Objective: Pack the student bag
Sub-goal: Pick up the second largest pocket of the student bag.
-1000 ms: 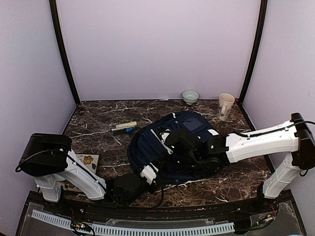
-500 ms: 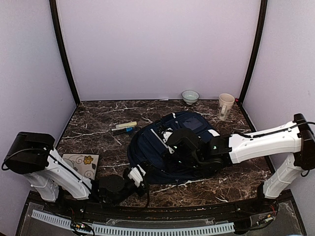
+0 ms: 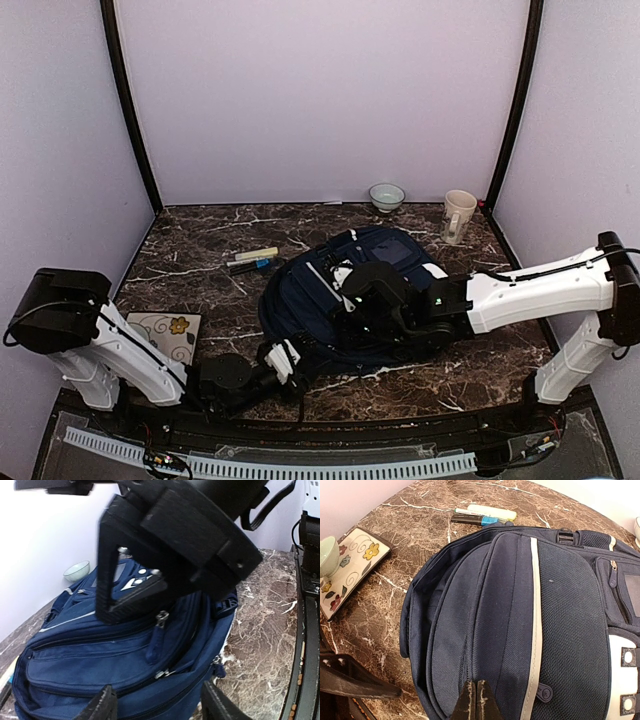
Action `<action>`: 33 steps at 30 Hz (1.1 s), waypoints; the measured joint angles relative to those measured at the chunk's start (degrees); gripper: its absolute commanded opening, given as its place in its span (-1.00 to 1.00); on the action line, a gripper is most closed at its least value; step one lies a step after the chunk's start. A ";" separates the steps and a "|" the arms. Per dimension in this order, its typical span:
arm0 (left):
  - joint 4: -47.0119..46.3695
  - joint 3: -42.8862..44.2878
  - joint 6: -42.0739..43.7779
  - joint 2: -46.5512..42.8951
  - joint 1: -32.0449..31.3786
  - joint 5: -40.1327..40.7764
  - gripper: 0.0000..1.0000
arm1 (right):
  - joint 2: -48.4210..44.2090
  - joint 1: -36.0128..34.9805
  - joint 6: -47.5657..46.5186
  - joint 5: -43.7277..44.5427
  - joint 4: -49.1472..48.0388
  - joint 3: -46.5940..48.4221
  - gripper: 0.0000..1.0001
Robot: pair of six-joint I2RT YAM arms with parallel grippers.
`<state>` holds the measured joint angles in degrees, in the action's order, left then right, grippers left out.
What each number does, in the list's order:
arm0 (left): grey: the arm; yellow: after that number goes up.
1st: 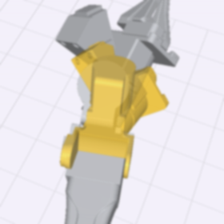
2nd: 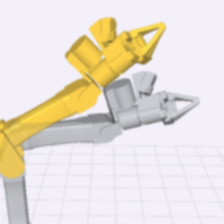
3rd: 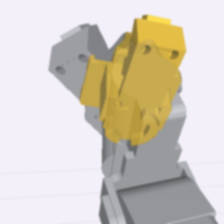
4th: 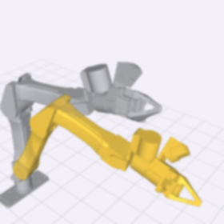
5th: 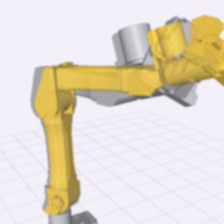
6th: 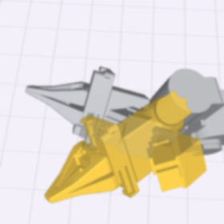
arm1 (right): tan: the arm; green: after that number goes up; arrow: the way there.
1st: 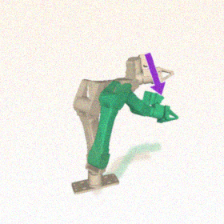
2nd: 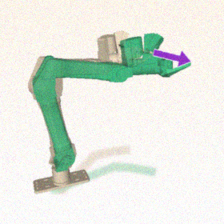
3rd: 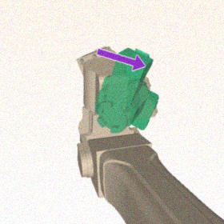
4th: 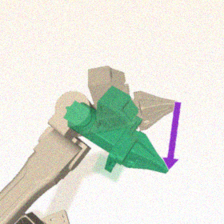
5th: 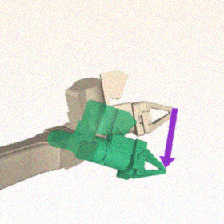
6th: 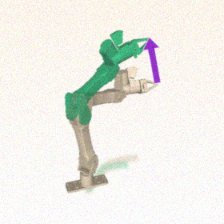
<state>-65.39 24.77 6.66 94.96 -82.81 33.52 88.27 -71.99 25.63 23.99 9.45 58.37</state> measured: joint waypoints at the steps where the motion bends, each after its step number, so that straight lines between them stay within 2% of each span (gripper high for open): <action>1: -0.87 0.44 0.63 1.18 0.00 -0.31 0.27 | 0.00 0.00 0.00 0.00 0.02 0.00 -1.00; 6: -6.86 2.97 5.05 7.63 -0.24 1.07 0.32 | 0.00 0.00 0.00 -0.04 0.87 0.70 -1.00; 13: -16.15 6.84 11.39 15.19 -0.37 6.25 0.23 | 0.02 0.02 -0.04 -0.37 0.31 3.98 -1.00; 17: -18.49 9.94 13.88 17.77 -0.37 8.63 0.16 | 0.00 0.02 -0.04 -0.57 -0.17 4.31 -1.00; 22: -18.75 9.73 13.29 17.70 -0.48 9.20 0.12 | 0.00 0.02 -0.04 -0.61 -0.11 4.26 -1.00; 23: -18.47 9.20 12.90 17.44 -0.68 9.20 0.12 | -0.09 0.02 -0.07 -0.61 -0.02 4.20 -0.88; 24: -18.10 8.57 12.46 16.96 -0.94 9.18 0.12 | -0.33 0.02 -0.17 -0.55 -0.04 3.93 -0.57; 26: -15.93 6.82 11.41 14.80 -1.64 8.63 0.11 | -2.34 0.02 -1.05 -0.48 -0.33 1.49 -0.13; 28: -12.83 4.87 9.60 11.19 -2.01 7.72 0.09 | -5.75 0.04 -2.47 -0.66 0.04 -2.45 0.19; 30: -9.79 3.15 7.80 6.67 -2.27 7.15 0.07 | -9.55 0.04 -4.15 -1.40 0.39 -6.97 0.37; 33: -6.58 1.25 5.66 1.25 -2.29 6.56 0.06 | -13.20 0.04 -5.27 -3.02 0.74 -12.35 0.50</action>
<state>-71.96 26.02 12.32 96.20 -85.10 40.07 75.07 -71.94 20.36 20.97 10.20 46.02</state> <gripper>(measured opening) 0.536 0.697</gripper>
